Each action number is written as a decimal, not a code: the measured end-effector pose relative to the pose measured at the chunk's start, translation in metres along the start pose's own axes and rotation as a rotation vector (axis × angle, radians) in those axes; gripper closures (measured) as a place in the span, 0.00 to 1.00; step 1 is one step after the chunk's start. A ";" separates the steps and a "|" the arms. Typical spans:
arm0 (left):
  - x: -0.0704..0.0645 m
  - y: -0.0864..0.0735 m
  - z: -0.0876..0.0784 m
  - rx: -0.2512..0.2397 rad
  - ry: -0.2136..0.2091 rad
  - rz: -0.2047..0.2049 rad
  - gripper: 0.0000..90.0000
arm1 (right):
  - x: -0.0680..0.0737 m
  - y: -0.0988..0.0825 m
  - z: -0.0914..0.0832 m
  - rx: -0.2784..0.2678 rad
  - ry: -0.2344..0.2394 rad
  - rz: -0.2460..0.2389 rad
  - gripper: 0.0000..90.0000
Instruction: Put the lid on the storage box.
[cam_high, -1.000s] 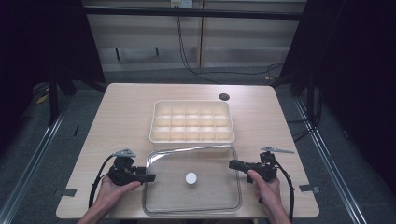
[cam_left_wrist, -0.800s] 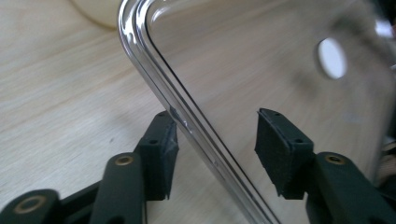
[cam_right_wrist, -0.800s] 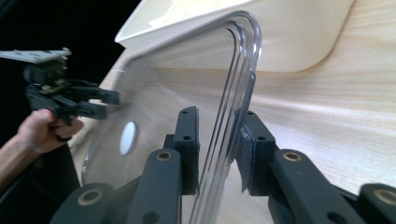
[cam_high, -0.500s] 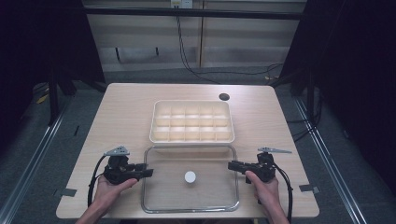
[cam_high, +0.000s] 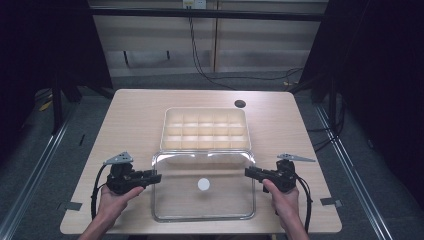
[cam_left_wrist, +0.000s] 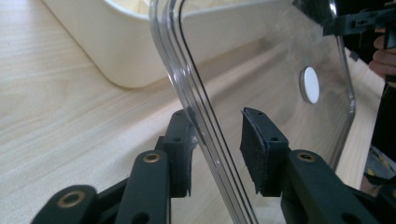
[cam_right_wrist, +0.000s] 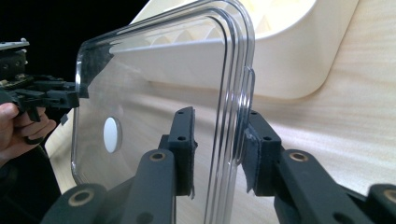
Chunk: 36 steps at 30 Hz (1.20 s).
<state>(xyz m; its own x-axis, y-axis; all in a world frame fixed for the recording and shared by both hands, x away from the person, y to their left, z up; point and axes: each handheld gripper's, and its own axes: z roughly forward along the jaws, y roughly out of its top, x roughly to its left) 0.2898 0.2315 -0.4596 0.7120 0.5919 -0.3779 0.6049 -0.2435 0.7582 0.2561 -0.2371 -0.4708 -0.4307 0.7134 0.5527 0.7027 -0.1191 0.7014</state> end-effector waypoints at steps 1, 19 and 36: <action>-0.001 0.001 -0.001 -0.011 -0.001 0.000 0.74 | 0.001 0.001 -0.001 -0.004 -0.001 -0.002 0.76; -0.016 0.015 -0.025 -0.108 0.000 0.056 0.85 | 0.019 0.014 -0.018 -0.084 0.021 -0.043 0.78; -0.014 0.035 -0.029 -0.156 0.006 0.059 0.86 | 0.023 0.035 -0.018 -0.124 0.003 -0.071 0.76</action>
<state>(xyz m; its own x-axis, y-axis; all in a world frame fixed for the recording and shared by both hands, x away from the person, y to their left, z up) 0.2905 0.2366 -0.4128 0.7421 0.5847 -0.3276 0.4991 -0.1560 0.8524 0.2606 -0.2368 -0.4256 -0.4792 0.7208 0.5008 0.5948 -0.1529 0.7892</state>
